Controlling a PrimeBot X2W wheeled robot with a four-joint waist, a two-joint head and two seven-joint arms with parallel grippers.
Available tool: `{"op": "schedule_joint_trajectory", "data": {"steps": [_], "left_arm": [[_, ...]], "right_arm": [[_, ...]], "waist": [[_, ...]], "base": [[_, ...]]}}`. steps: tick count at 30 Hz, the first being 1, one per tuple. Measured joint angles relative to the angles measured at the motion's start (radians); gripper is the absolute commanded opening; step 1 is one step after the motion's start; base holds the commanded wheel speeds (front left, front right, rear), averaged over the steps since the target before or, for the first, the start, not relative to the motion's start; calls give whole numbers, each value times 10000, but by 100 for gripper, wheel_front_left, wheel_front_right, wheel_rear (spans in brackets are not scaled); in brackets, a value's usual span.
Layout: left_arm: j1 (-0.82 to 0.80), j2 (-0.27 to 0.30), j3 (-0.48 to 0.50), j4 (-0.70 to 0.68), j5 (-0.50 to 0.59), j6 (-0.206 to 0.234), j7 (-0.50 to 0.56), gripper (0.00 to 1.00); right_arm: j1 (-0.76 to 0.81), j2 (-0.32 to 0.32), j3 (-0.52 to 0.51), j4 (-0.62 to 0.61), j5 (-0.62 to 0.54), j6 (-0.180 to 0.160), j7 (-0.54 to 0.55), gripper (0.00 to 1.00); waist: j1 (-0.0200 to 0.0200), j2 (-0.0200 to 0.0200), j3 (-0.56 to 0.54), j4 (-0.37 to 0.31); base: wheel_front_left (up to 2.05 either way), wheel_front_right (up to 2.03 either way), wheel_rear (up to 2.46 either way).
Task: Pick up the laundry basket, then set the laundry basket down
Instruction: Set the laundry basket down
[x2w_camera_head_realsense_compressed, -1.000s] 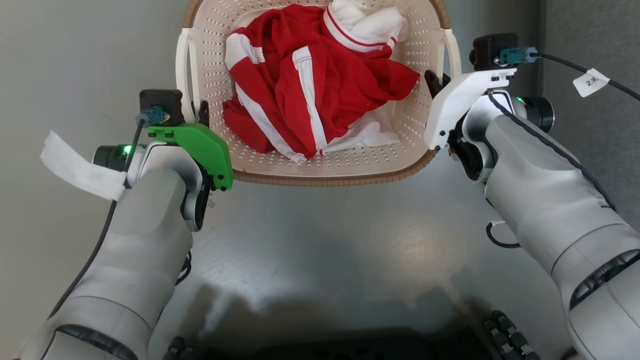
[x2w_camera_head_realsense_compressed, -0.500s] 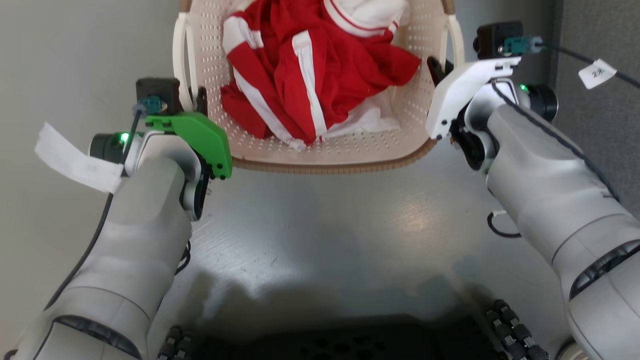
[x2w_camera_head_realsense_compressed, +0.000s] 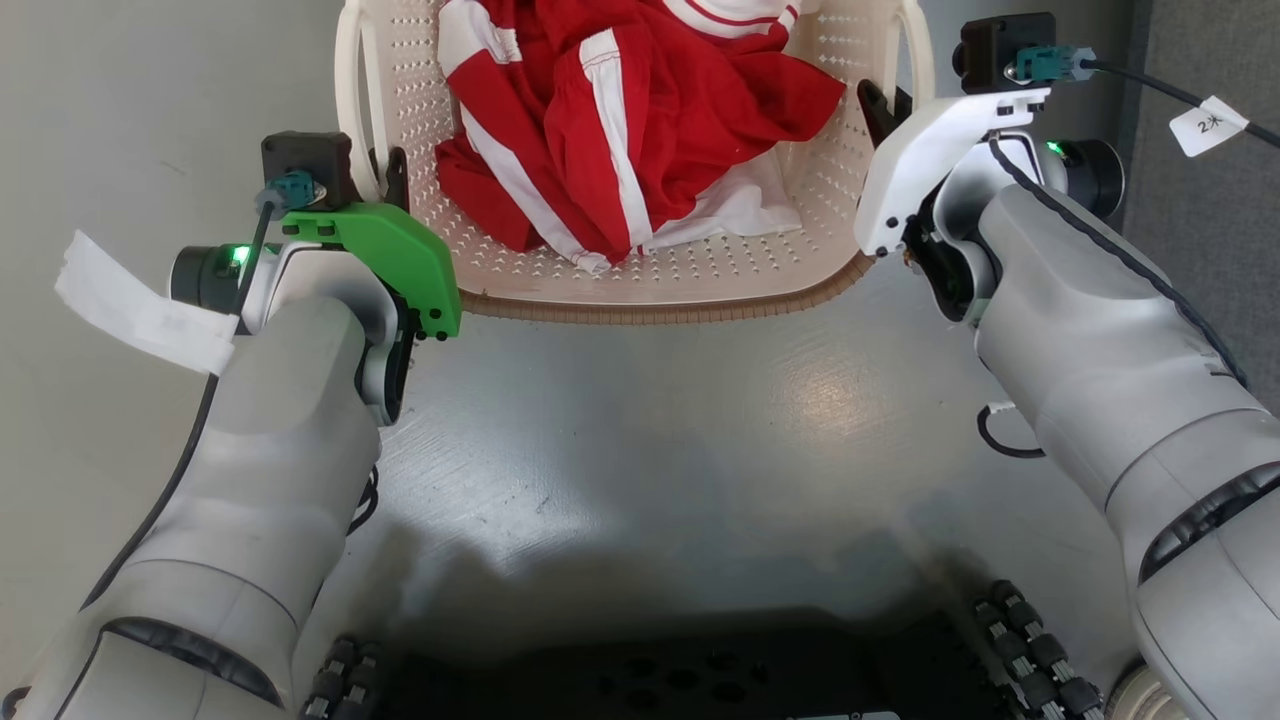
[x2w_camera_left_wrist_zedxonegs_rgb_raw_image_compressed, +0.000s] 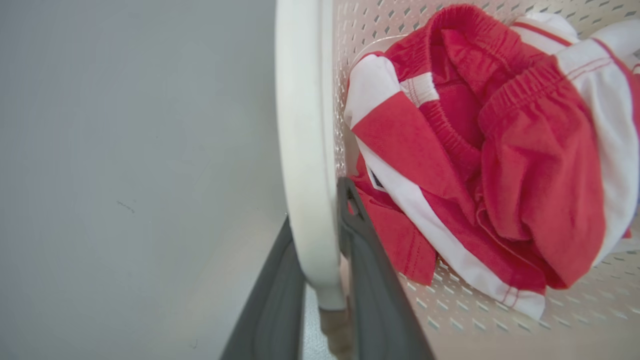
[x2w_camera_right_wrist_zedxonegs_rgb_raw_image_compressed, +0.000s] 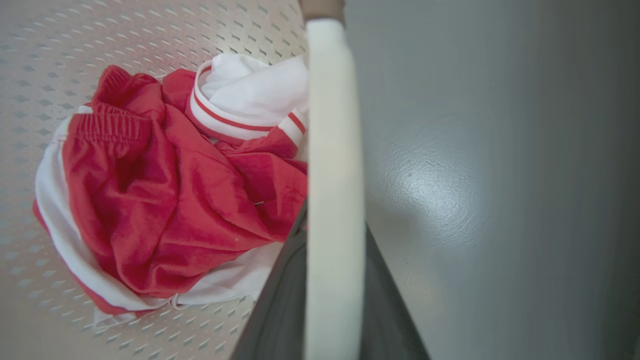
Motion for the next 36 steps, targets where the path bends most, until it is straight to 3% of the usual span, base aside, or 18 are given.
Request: {"op": "schedule_joint_trajectory", "data": {"steps": [25, 27, 28, 29, 31, 32, 34, 36], "left_arm": [[-205, -71, -25, 301, 2, -10, -188, 0], [-217, -75, -23, 307, 0, -12, -188, 0], [-238, -77, -21, 336, -2, -25, -188, 11], [-252, -77, -19, 357, -2, -23, -188, 38], [-263, -69, -17, 407, -2, -23, -186, 49], [-263, -58, -17, 464, -2, -21, -186, 73], [-263, -27, -15, 560, -2, -21, -186, 87], [-263, -21, -13, 606, -2, -19, -184, 97]], "right_arm": [[-151, 113, 142, 424, -15, 117, -276, 0], [-169, 115, 167, 443, -46, 117, -278, 12], [-236, 115, 217, 479, -113, 117, -286, 21], [-267, 105, 244, 485, -184, 128, -372, 35], [-299, 100, 255, 485, -240, 176, -447, 58], [-321, 92, 261, 487, -263, 176, -470, 71], [-345, 88, 276, 504, -263, 178, -470, 91], [-347, 94, 293, 529, -272, 178, -474, 98]], "waist": [[0, 0, 152, -21], [-1, 0, 155, -20], [0, 0, 160, -17], [0, 0, 161, -16], [0, 0, 163, -15], [0, 0, 163, -14], [0, 0, 160, -11], [0, 0, 153, -7]], "base": [[0, 0, 0], [0, 0, 0], [0, 0, 0], [0, 0, 0], [0, 0, 0], [0, 0, 0], [0, 0, 0], [0, 0, 0]]}}
